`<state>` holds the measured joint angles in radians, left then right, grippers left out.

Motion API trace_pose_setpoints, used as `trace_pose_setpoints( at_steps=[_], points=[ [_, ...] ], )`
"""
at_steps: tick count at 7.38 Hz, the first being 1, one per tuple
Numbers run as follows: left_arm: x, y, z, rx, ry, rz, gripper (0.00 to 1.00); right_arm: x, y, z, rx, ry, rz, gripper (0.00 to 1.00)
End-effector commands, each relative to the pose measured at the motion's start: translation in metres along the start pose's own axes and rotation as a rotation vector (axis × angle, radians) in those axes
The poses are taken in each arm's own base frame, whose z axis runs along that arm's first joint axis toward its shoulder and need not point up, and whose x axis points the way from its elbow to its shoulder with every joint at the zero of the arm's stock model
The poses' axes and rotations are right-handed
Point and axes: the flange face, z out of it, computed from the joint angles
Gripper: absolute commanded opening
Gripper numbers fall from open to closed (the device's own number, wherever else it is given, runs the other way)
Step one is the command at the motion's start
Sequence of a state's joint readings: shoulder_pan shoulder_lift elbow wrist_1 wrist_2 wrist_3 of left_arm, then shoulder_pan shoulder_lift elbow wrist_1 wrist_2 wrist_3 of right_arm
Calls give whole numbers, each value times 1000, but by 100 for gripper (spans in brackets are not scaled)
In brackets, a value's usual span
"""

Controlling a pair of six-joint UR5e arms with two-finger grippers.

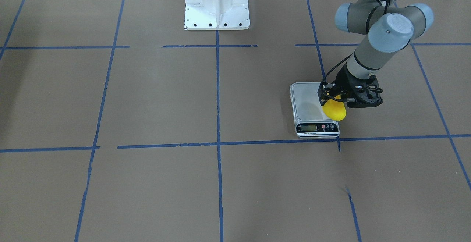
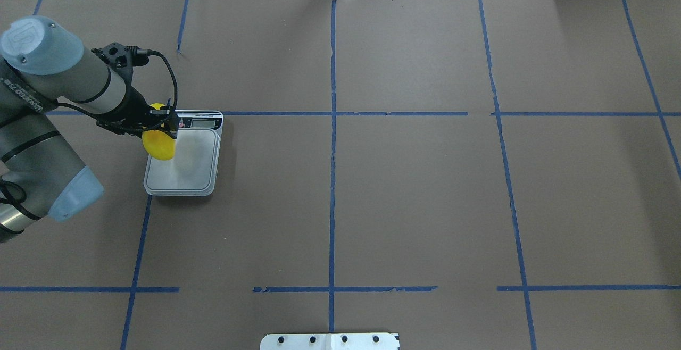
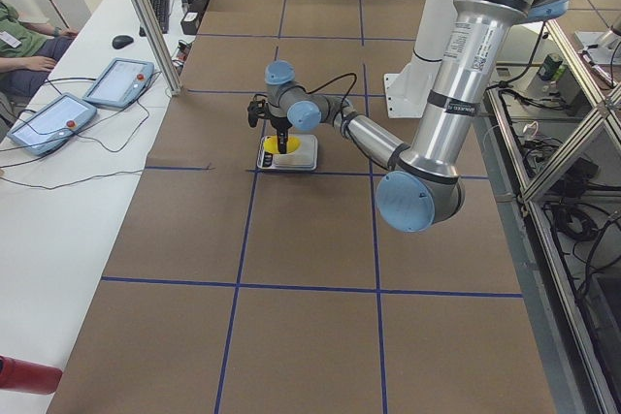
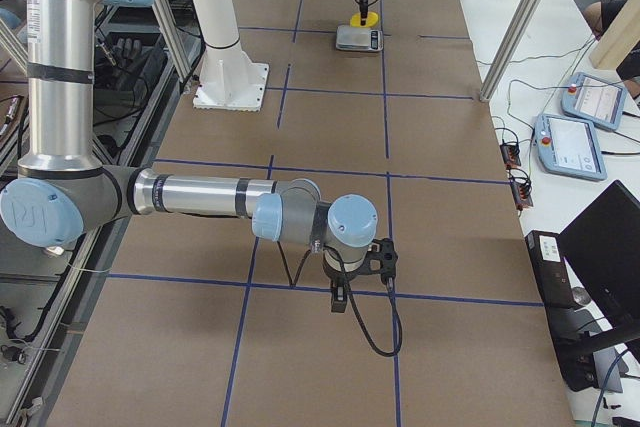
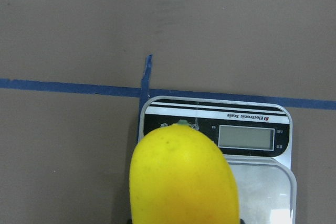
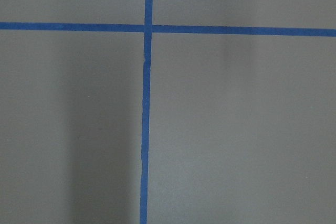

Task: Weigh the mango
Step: 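Carry the mango with the left gripper over the electronic scale, then lower the mango onto the scale pan and open the left gripper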

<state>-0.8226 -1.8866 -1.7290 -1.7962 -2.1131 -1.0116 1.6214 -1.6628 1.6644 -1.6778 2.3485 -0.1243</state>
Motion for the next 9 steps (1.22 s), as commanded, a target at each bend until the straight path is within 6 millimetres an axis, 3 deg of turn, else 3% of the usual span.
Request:
trace_pose_setpoints(
  at_steps=[1, 2, 3, 4, 5, 6, 7, 9],
  points=[
    [0, 5, 15, -20, -14, 7, 0, 0, 0, 0, 0, 0, 0, 100],
    [-3, 6, 17, -23, -19, 11, 58, 0, 0, 0, 1, 0, -1, 100],
    [-6, 7, 18, -23, -22, 11, 100, 0, 0, 0, 1, 0, -1, 100],
    [-4, 7, 11, -15, -15, 18, 100, 0, 0, 0, 0, 0, 0, 100],
    [2, 7, -8, 7, 5, 24, 100, 0, 0, 0, 1, 0, -1, 100],
    [-6, -7, -40, 60, 24, 8, 100, 0, 0, 0, 0, 0, 0, 100],
    [-31, -32, -72, 111, 15, -5, 100, 0, 0, 0, 0, 0, 0, 100],
    [-105, -74, -135, 152, -86, 80, 100, 0, 0, 0, 0, 0, 0, 100]
  ],
)
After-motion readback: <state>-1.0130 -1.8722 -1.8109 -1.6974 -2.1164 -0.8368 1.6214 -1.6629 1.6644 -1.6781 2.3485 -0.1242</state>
